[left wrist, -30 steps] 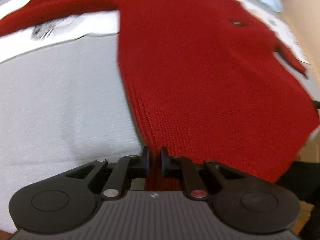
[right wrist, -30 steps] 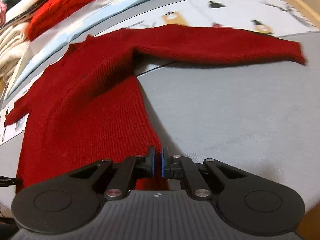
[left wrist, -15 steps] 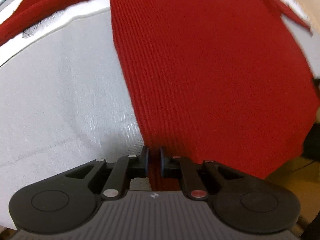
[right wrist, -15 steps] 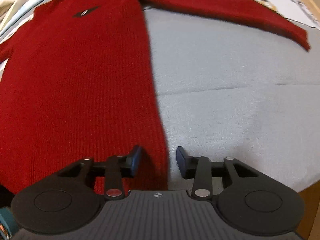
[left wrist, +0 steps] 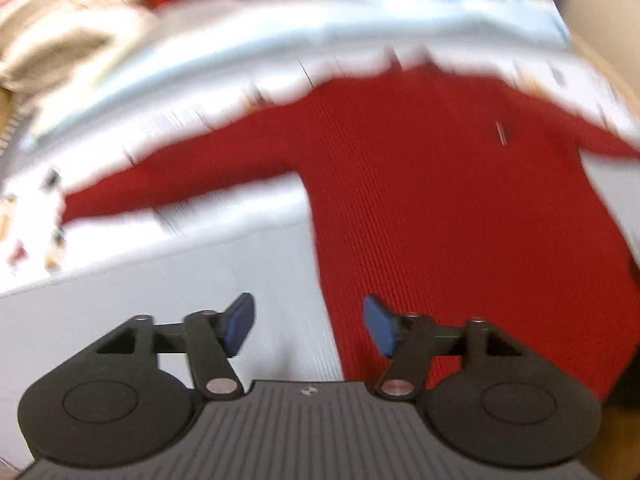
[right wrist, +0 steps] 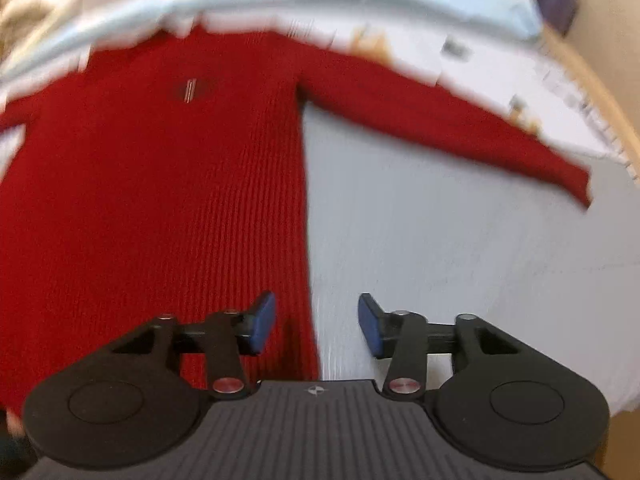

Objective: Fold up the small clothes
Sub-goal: 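Open both grippers and release the flattened sweater onto the bed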

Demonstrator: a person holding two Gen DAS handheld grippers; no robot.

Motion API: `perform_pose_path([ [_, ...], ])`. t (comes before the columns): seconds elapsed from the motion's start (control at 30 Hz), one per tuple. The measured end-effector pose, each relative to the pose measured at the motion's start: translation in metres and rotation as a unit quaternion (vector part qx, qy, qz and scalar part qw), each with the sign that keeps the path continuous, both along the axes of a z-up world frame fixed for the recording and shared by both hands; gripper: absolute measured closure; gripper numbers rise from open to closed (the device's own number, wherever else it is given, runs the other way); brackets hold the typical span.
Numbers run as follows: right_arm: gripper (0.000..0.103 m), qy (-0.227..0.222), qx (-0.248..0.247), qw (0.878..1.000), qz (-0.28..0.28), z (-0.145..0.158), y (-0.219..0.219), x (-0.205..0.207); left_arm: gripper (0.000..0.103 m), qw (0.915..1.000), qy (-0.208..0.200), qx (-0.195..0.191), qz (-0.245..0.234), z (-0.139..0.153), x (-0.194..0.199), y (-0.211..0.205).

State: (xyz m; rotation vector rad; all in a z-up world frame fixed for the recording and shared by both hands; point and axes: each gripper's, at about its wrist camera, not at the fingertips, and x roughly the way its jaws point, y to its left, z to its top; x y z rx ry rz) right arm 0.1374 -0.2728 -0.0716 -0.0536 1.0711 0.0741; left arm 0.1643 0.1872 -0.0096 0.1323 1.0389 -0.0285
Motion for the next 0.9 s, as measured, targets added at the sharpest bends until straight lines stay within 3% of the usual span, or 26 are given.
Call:
perform_pose_path([
  [0.1,0.048,-0.055,0.026,0.997,-0.037,0.019,-0.004,0.008,0.026,0.9962,-0.082,0.001,0.031,0.028,0.010,0.007],
  [0.23,0.047,-0.105,0.054,0.991,-0.064,0.025,0.004,0.028,0.025,0.9826,-0.166,0.008,0.082,0.030,0.015,0.017],
  [0.3,0.047,-0.119,0.065,0.989,-0.065,0.030,0.007,0.031,0.026,0.9840,-0.140,0.034,0.105,0.021,0.033,0.023],
  [0.4,0.049,-0.148,0.069,0.985,-0.056,0.033,0.009,0.039,0.025,0.9784,-0.162,0.031,0.125,0.026,0.038,0.021],
  [0.53,0.049,-0.271,0.016,0.962,-0.021,0.069,0.033,0.032,0.025,0.9800,-0.147,0.028,0.132,0.024,0.046,0.033],
  [0.67,0.049,-0.266,0.001,0.964,0.020,0.095,0.058,0.059,0.025,0.9793,-0.129,0.002,0.156,0.009,0.058,0.048],
  [0.83,0.047,-0.271,0.056,0.960,0.032,0.114,0.091,0.090,0.025,0.9807,-0.101,0.013,0.167,-0.008,0.061,0.058],
  [0.9,0.037,-0.279,0.081,0.956,0.036,0.104,0.098,0.091,0.025,0.9803,-0.097,0.024,0.171,-0.013,0.061,0.061],
])
